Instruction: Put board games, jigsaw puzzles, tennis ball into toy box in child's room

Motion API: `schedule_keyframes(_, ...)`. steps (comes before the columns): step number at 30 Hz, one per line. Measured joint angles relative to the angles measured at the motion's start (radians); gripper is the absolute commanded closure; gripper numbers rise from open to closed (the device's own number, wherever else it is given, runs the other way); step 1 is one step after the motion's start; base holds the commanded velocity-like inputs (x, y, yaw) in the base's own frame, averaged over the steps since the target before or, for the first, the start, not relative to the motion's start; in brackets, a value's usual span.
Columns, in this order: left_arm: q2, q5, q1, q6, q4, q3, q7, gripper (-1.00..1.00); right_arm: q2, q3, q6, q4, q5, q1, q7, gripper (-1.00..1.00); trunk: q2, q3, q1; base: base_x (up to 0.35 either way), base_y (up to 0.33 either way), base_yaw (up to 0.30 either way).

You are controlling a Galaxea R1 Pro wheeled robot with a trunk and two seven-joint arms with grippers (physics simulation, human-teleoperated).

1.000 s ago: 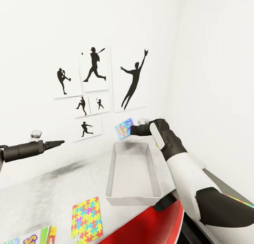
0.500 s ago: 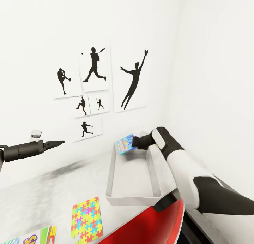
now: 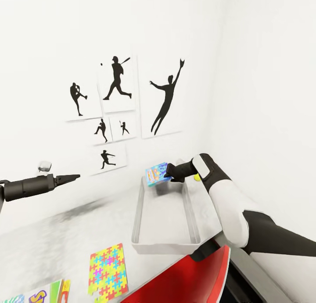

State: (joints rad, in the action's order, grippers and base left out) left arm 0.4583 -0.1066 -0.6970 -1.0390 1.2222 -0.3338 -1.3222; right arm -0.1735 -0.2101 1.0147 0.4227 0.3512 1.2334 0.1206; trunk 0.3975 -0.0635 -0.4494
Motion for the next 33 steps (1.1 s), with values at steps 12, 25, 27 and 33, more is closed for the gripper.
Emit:
schedule_keyframes(12,-0.009,-0.003,-0.008,0.002,0.062,0.062,-0.079,-1.0,0.0,-0.001,0.004,-0.012,0.003,0.078,-0.006,1.0,0.0,-0.02,0.0,0.0,0.0,0.0)
schedule_keyframes(25,-0.045,-0.007,-0.024,0.002,0.149,0.098,-0.097,-1.0,0.0,-0.003,0.007,-0.056,0.0,0.094,-0.006,1.0,0.0,-0.041,0.0,0.0,0.0,0.0)
schedule_keyframes(27,-0.046,-0.009,-0.033,0.002,0.148,0.091,-0.098,-1.0,0.0,-0.003,0.007,-0.057,0.0,0.094,-0.006,1.0,0.0,-0.045,0.0,0.0,0.0,0.0)
schedule_keyframes(33,-0.044,-0.064,-0.04,0.002,0.148,0.061,-0.099,-1.0,0.0,-0.004,0.007,-0.06,0.0,0.094,-0.006,1.0,0.0,-0.055,0.0,0.0,0.0,0.0)
